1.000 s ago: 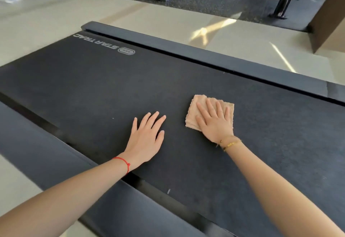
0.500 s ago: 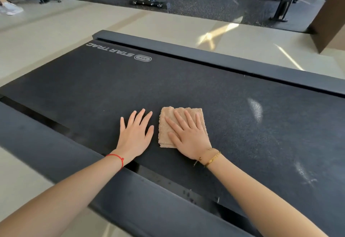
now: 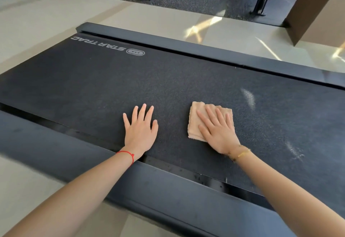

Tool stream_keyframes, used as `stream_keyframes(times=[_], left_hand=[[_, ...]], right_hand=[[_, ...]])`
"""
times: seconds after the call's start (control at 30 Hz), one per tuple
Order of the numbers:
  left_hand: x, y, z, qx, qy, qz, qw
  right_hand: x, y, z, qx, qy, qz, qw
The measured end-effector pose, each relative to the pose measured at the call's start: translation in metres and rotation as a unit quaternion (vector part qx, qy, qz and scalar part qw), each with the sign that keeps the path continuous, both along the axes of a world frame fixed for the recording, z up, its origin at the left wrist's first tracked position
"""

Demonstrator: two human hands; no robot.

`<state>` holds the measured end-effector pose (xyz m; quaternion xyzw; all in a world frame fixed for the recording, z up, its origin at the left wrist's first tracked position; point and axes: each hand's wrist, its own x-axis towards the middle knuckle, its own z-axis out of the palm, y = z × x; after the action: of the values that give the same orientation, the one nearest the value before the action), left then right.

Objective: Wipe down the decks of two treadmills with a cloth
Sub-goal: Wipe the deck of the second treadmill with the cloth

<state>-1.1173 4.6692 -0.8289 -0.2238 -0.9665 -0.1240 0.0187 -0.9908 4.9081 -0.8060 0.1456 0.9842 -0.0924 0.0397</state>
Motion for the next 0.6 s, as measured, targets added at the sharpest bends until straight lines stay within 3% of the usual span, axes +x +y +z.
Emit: stream_keyframes(times=[0.1,0.4,0.6], left_hand=[[0.0,-0.001,0.0,-0.002,-0.001,-0.004,1.0],[-0.002,-0.004,0.004,-0.013,-0.008,-0.022,1.0],[-0.018,-0.03,0.007,-0.019,-0.023,-0.019,0.999]], right_hand=[[-0.019,-0.018,0.001,0.005,-0.009,-0.04,0.999],[0.009,-0.064,-0.003,0.019,0.022,0.091,0.995],[-0.008,-0.036,0.0,-0.002,0.006,0.034,0.999]])
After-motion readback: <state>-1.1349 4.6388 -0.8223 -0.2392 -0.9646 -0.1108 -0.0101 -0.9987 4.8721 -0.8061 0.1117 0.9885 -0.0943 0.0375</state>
